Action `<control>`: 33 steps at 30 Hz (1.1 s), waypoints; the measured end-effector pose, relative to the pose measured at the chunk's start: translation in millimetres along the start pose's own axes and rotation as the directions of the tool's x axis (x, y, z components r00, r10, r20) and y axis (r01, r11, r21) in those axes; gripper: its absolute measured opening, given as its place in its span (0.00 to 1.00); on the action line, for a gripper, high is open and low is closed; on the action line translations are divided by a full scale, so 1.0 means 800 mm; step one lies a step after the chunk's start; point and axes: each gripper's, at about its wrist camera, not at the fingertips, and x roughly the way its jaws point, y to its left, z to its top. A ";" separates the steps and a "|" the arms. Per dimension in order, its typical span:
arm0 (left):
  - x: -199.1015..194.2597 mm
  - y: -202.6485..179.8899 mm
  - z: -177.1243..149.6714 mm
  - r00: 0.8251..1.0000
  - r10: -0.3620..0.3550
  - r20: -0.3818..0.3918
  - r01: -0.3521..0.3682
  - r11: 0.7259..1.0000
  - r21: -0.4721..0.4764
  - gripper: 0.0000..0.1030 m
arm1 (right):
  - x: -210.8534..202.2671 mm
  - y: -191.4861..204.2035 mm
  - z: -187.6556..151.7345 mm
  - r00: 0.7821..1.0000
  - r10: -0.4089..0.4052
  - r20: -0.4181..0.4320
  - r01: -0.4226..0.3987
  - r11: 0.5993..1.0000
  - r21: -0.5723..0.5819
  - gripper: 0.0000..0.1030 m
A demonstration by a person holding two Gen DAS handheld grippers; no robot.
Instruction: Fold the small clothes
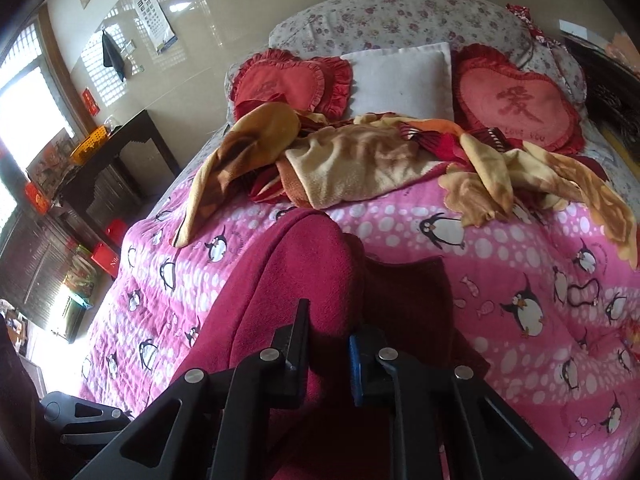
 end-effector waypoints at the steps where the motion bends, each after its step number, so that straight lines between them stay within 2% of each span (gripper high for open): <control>1: 0.003 -0.005 0.001 1.000 -0.009 -0.004 0.009 1.000 0.001 0.06 | -0.003 -0.005 -0.002 1.000 -0.005 0.002 0.005 1.000 0.005 0.14; 7: 0.008 -0.020 -0.002 1.000 -0.019 -0.019 0.019 1.000 0.021 0.06 | -0.011 -0.062 -0.019 0.999 -0.034 0.002 0.034 0.996 0.086 0.12; 13: 0.006 0.007 -0.010 0.998 0.061 -0.027 -0.060 0.998 0.015 0.06 | 0.034 -0.089 -0.045 0.997 -0.027 -0.067 0.036 0.989 0.143 0.12; 16: 0.006 0.027 -0.018 0.991 0.135 -0.024 -0.135 0.991 0.025 0.07 | 0.035 -0.099 -0.047 0.998 -0.025 -0.054 0.035 0.980 0.194 0.24; 17: 0.006 0.035 -0.020 0.988 0.152 -0.024 -0.152 0.988 0.017 0.07 | 0.029 -0.100 -0.047 0.998 -0.042 -0.047 0.051 0.977 0.205 0.34; 19: 0.011 0.051 -0.025 0.987 0.159 -0.040 -0.159 0.987 -0.011 0.07 | 0.010 -0.101 -0.047 0.996 -0.085 -0.021 0.088 0.973 0.214 0.36; 20: 0.015 0.058 -0.026 0.986 0.157 -0.048 -0.158 0.987 -0.026 0.07 | -0.003 -0.100 -0.050 0.997 -0.074 -0.002 0.072 0.972 0.223 0.37; 23: 0.024 0.070 -0.032 0.986 0.156 -0.060 -0.159 0.986 -0.045 0.07 | -0.030 -0.092 -0.066 0.999 0.026 0.044 -0.037 0.964 0.263 0.47; 25: 0.026 0.073 -0.036 0.986 0.154 -0.057 -0.157 0.986 -0.049 0.08 | -0.037 -0.084 -0.084 0.996 0.071 0.053 -0.083 0.957 0.278 0.48; 28: 0.024 0.075 -0.038 0.987 0.153 -0.050 -0.156 0.986 -0.055 0.10 | -0.028 -0.074 -0.108 0.991 0.125 0.040 -0.131 0.938 0.321 0.48; 30: 0.023 0.078 -0.037 0.988 0.148 -0.053 -0.151 0.986 -0.064 0.10 | -0.015 -0.073 -0.125 0.984 0.177 0.028 -0.175 0.910 0.376 0.48; 33: 0.019 0.080 -0.035 0.987 0.153 -0.051 -0.157 0.984 -0.079 0.10 | -0.001 -0.070 -0.138 0.967 0.248 0.066 -0.252 0.873 0.417 0.49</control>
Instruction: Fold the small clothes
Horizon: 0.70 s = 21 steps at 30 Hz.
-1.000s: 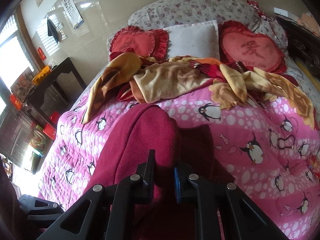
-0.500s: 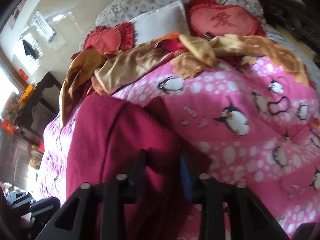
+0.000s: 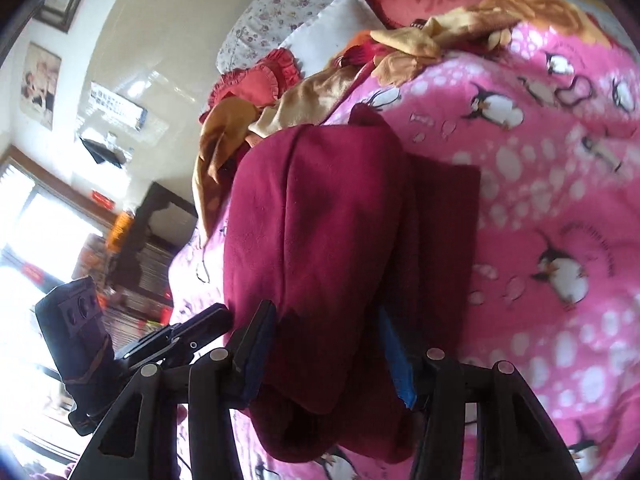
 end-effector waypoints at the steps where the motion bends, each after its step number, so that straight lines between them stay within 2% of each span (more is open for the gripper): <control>1: -0.002 0.001 0.000 1.000 0.003 0.003 -0.003 1.000 -0.005 0.10 | 0.007 -0.002 -0.001 1.000 0.023 0.000 -0.023 1.000 0.014 0.49; 7: -0.002 0.005 0.002 1.000 0.018 0.000 -0.018 1.000 -0.018 0.10 | 0.042 -0.011 0.005 0.998 0.058 -0.004 -0.058 0.997 0.050 0.50; 9: -0.001 0.003 0.005 1.000 0.027 0.001 -0.027 1.000 -0.013 0.10 | 0.043 -0.006 0.007 0.999 0.037 0.013 -0.037 0.999 0.021 0.31; 10: -0.001 0.000 0.007 1.000 0.029 0.005 -0.029 1.000 -0.007 0.10 | 0.042 -0.002 0.008 0.999 0.019 0.026 -0.019 1.000 0.003 0.27; 12: -0.001 -0.003 0.011 0.999 0.035 0.020 -0.035 0.999 0.003 0.10 | 0.031 0.008 0.008 0.999 0.000 0.051 0.003 0.999 -0.048 0.22; 16: 0.006 -0.009 0.019 0.999 0.036 0.033 -0.036 0.999 0.002 0.10 | -0.010 0.020 0.011 0.990 -0.064 0.130 0.079 0.990 -0.120 0.21; 18: 0.014 -0.013 0.020 0.998 0.044 0.038 -0.044 0.999 0.006 0.27 | -0.020 0.015 0.012 0.983 -0.108 0.148 0.127 0.984 -0.122 0.21; 20: 0.024 -0.016 0.019 0.998 0.058 0.036 -0.059 0.998 0.008 0.35 | -0.017 0.001 0.010 0.982 -0.136 0.133 0.150 0.984 -0.100 0.21; 21: 0.028 -0.019 0.018 0.997 0.068 0.034 -0.068 0.998 0.016 0.35 | -0.007 -0.006 0.009 0.985 -0.136 0.105 0.145 0.986 -0.086 0.23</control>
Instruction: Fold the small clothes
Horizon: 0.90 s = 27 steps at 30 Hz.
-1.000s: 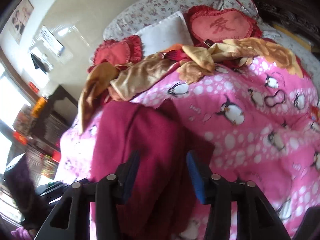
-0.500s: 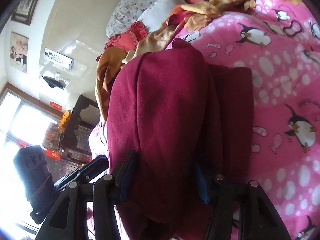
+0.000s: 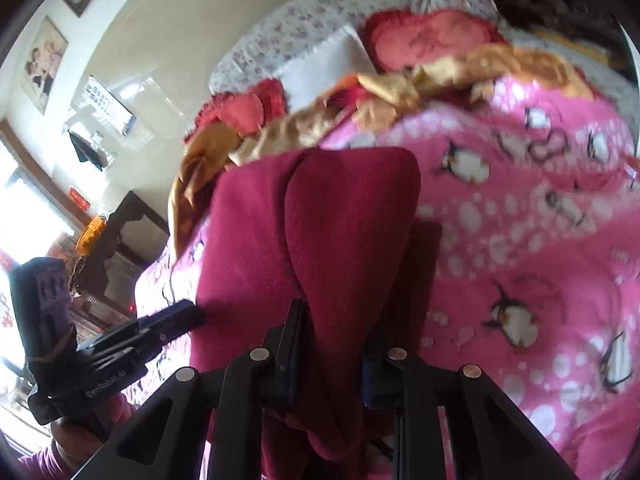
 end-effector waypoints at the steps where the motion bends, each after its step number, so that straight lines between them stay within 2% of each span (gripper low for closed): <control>1: 0.001 -0.003 -0.001 1.000 0.016 0.003 -0.016 1.000 0.012 0.35 | 0.010 -0.004 -0.004 1.000 -0.007 -0.024 0.007 1.000 0.007 0.24; 4: 0.002 -0.006 -0.002 0.999 0.040 0.015 -0.041 0.998 0.048 0.38 | 0.009 -0.010 -0.004 1.000 -0.014 -0.024 0.014 1.000 0.022 0.36; 5: 0.003 -0.006 -0.002 0.999 0.041 0.013 -0.042 0.998 0.050 0.38 | 0.002 -0.010 0.000 0.999 -0.040 -0.015 0.041 0.999 0.025 0.41; 8: 0.005 -0.002 0.000 0.999 0.037 0.016 -0.037 0.998 0.047 0.41 | -0.027 -0.004 0.014 0.994 -0.095 0.061 0.094 0.995 0.017 0.41; 10: 0.008 0.001 0.001 0.999 0.036 0.017 -0.037 0.999 0.033 0.45 | -0.046 0.006 0.026 0.990 -0.085 0.117 0.087 0.996 -0.007 0.41; 12: 0.012 0.003 0.003 0.999 0.034 0.016 -0.034 0.999 0.020 0.49 | -0.047 0.026 0.036 0.988 -0.072 0.137 0.083 0.994 -0.071 0.41; 15: 0.016 0.003 0.007 0.999 0.035 0.010 -0.035 0.999 0.016 0.49 | -0.023 0.060 0.047 0.988 -0.083 0.130 0.106 0.977 -0.186 0.41; 17: 0.017 0.003 0.009 0.999 0.032 0.007 -0.033 0.999 0.020 0.49 | 0.002 0.073 0.054 0.988 -0.099 0.118 0.123 0.967 -0.223 0.41; 20: 0.022 0.006 0.013 0.999 0.036 0.000 -0.036 0.999 0.021 0.53 | 0.045 0.078 0.068 0.990 -0.119 0.080 0.135 0.962 -0.238 0.41; 24: 0.032 0.013 0.018 1.000 0.025 -0.018 -0.025 1.000 0.002 0.60 | 0.091 0.068 0.082 0.974 -0.224 0.028 0.224 0.945 -0.240 0.40; 27: 0.039 0.017 0.020 0.999 0.015 -0.033 -0.016 1.000 -0.023 0.65 | 0.105 0.055 0.082 0.972 -0.231 0.030 0.231 0.940 -0.251 0.40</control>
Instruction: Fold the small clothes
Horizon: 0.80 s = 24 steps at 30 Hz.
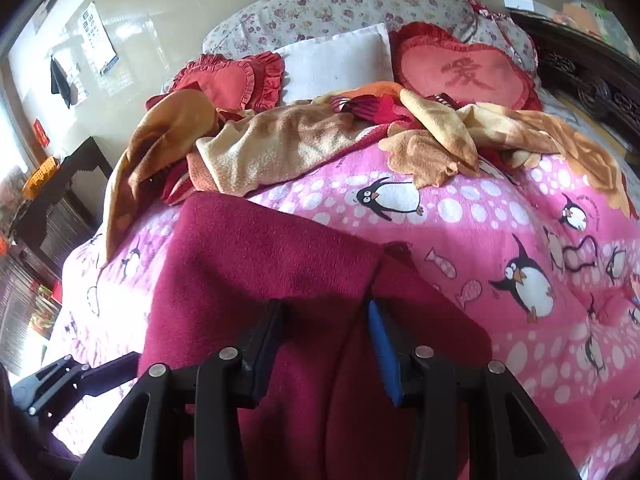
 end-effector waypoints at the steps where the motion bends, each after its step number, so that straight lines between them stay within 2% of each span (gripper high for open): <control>1: 0.001 0.001 0.000 1.000 -0.006 -0.004 0.006 1.000 -0.008 0.65 | 0.002 0.000 0.000 1.000 0.000 0.002 0.000 1.000 -0.005 0.40; 6: -0.007 0.001 -0.003 1.000 -0.011 -0.004 0.011 1.000 -0.016 0.65 | -0.020 -0.002 -0.001 1.000 0.012 -0.001 -0.012 1.000 0.020 0.40; 11: -0.016 0.000 -0.009 1.000 -0.005 -0.006 0.005 1.000 -0.012 0.65 | -0.084 0.000 -0.031 0.998 0.035 0.057 -0.038 0.998 0.046 0.40; 15: -0.024 0.002 -0.016 1.000 -0.015 -0.007 0.015 1.000 -0.025 0.65 | -0.111 -0.001 -0.069 0.997 -0.002 0.071 -0.002 0.999 0.047 0.41; 19: -0.029 0.014 -0.030 0.998 -0.060 -0.025 0.058 0.995 -0.087 0.65 | -0.089 -0.009 -0.109 0.996 -0.085 -0.007 0.085 0.996 0.038 0.41; 23: -0.036 0.027 -0.039 0.992 -0.120 -0.029 0.116 0.987 -0.113 0.66 | -0.085 -0.034 -0.119 1.000 0.010 -0.001 -0.010 0.991 0.137 0.44; 24: -0.039 0.031 -0.040 0.991 -0.135 -0.021 0.131 0.984 -0.118 0.71 | -0.092 -0.038 -0.118 0.999 0.031 0.014 -0.033 0.988 0.150 0.46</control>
